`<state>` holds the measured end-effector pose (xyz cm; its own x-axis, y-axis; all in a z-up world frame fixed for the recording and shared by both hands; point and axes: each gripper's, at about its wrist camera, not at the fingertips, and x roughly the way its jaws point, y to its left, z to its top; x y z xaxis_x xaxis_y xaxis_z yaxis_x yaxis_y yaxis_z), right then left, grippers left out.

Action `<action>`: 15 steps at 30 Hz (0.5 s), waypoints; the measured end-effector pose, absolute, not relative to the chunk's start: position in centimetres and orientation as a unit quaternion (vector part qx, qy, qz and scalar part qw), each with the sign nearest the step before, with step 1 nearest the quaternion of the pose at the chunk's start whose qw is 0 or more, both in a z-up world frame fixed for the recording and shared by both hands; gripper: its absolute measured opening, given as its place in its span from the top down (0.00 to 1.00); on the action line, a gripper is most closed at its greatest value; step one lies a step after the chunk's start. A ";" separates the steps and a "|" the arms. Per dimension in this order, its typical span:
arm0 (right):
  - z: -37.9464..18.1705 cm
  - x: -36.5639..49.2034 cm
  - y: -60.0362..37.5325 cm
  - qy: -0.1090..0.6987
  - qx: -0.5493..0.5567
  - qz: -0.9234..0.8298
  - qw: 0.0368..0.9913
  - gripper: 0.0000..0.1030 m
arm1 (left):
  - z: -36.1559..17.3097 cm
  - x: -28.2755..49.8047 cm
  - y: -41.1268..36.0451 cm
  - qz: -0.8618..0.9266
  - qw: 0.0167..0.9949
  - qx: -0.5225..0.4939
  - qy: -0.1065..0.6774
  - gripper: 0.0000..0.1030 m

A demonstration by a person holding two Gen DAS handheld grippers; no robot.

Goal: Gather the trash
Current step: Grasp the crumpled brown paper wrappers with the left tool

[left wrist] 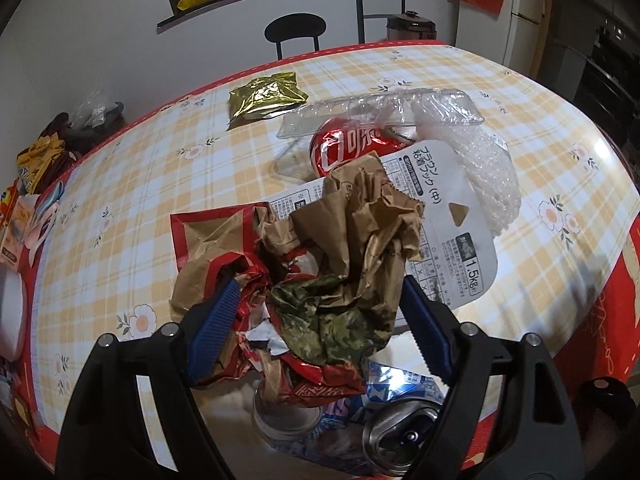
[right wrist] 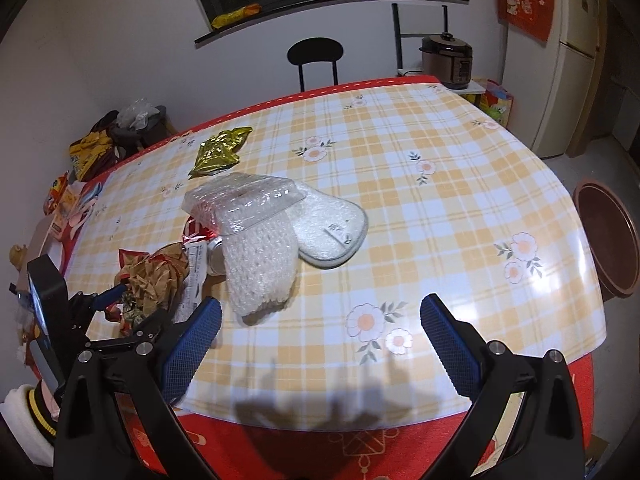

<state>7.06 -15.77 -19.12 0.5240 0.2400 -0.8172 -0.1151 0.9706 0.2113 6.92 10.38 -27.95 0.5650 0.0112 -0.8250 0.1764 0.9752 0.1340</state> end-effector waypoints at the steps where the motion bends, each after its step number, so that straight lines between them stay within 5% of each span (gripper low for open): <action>1: -19.2 7.2 -15.3 0.478 0.061 0.107 0.870 0.05 | -28.0 6.9 10.4 -0.048 0.880 0.102 0.462 0.25; 7: -19.8 7.5 -13.4 0.488 0.050 0.131 0.861 0.05 | -27.0 6.3 11.6 -0.066 0.888 0.071 0.449 0.39; 15: -20.6 8.0 -11.4 0.500 0.040 0.152 0.852 0.05 | -24.3 5.4 14.9 -0.054 0.907 0.004 0.418 0.41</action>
